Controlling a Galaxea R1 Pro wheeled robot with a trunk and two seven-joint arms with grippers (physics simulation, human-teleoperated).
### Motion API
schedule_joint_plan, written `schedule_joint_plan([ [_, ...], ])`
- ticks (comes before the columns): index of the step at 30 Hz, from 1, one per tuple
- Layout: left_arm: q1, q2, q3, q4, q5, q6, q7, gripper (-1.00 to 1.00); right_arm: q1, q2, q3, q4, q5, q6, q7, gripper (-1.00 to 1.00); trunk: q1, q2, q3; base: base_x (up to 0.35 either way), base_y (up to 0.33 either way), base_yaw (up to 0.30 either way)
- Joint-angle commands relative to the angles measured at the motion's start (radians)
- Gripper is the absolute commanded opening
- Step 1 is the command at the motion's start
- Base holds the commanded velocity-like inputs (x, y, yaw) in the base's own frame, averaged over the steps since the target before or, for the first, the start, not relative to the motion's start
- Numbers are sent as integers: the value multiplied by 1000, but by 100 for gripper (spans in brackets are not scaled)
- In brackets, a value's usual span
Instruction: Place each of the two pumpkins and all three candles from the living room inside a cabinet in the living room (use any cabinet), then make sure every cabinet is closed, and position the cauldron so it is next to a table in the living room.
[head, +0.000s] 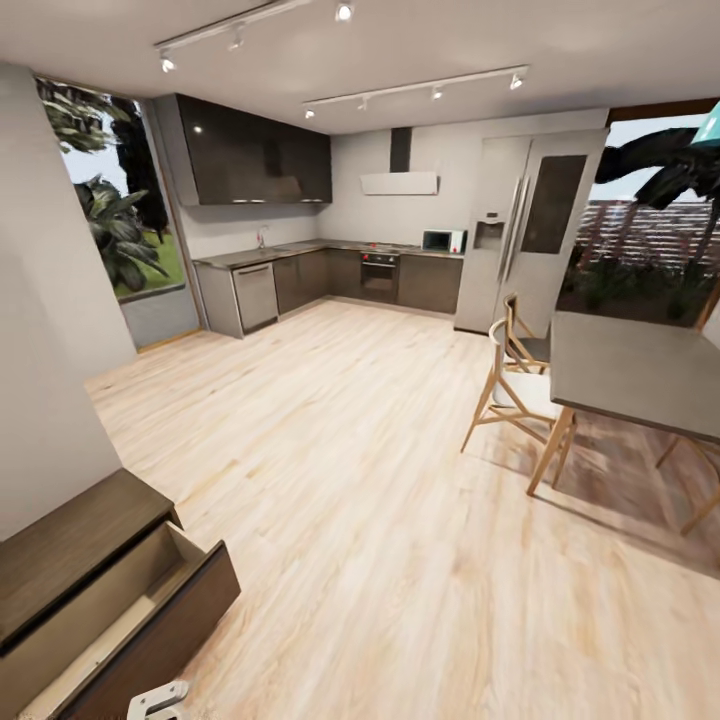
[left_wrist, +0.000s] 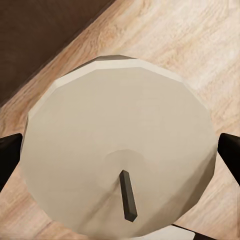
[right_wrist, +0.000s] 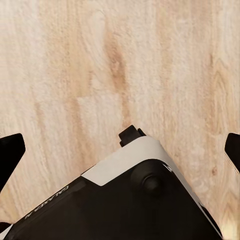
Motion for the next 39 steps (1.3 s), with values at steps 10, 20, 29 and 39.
schedule_joint_plan([
  [10,0,0,0,0,0,0,0,-100,0,0,0,0,0,0,0,100,0,0,0,135,-186,290],
  [20,0,0,0,0,0,0,0,-100,0,0,0,0,0,0,1,100,0,0,0,122,-186,290],
  [29,0,0,0,0,0,0,0,-100,0,0,0,0,0,0,1,100,0,0,0,115,-186,290],
  [39,0,0,0,0,0,0,0,-100,0,0,0,0,0,0,1,100,0,0,0,104,-175,290],
])
